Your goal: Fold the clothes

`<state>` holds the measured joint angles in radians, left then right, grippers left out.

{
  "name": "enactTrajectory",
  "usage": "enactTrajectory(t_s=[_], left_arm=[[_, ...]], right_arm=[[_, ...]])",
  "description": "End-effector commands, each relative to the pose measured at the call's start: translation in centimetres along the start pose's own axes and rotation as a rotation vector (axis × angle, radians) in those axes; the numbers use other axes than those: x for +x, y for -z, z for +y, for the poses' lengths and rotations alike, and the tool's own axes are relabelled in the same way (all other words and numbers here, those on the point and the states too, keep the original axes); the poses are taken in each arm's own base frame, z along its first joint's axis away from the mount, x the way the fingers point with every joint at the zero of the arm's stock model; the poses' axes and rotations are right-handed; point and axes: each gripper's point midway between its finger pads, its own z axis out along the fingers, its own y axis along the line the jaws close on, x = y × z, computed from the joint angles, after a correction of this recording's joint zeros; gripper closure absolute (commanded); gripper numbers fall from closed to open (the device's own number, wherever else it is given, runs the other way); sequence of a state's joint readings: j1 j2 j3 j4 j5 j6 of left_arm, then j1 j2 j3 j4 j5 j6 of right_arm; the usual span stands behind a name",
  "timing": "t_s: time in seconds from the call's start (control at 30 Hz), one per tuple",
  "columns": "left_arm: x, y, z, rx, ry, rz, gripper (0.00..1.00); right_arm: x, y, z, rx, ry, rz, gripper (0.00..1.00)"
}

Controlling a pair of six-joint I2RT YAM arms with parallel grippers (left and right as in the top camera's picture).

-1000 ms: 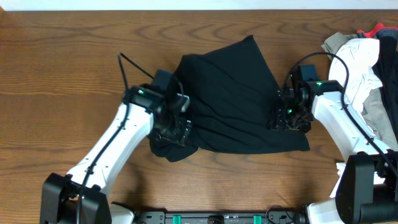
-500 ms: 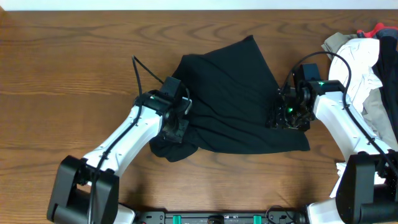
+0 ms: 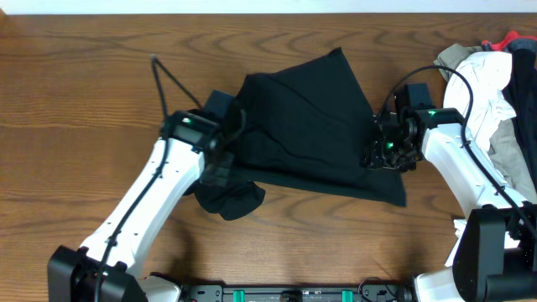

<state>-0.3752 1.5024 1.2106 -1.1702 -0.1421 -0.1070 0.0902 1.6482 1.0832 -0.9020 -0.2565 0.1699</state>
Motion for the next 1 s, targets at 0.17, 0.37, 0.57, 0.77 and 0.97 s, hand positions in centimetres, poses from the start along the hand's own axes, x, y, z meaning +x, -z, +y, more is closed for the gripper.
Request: enactTrajectory(t_s=[0.17,0.37,0.57,0.77,0.97], left_arm=[[0.3,-0.1,2.7,-0.045,0.157,0.022,0.94],[0.2,-0.1,2.5,-0.033,0.158,0.019,0.94],[0.1,-0.1,2.5,-0.032,0.159,0.017,0.94],[0.1,-0.1,2.5,-0.032,0.159,0.017,0.94],[0.0,-0.1,2.5,-0.032,0.16,0.013,0.94]], right_arm=[[1.9,-2.5,-1.3,0.024,-0.03,0.023,0.55],[2.9,-3.6,-1.8,0.027,-0.046,0.034,0.49],[3.3,-4.9,-2.2,0.025,-0.092,0.014,0.37],[5.7,-6.0,-2.6,0.026,-0.221,0.073,0.36],[7.0,-6.3,-2.9,0.037,-0.257,0.108,0.51]])
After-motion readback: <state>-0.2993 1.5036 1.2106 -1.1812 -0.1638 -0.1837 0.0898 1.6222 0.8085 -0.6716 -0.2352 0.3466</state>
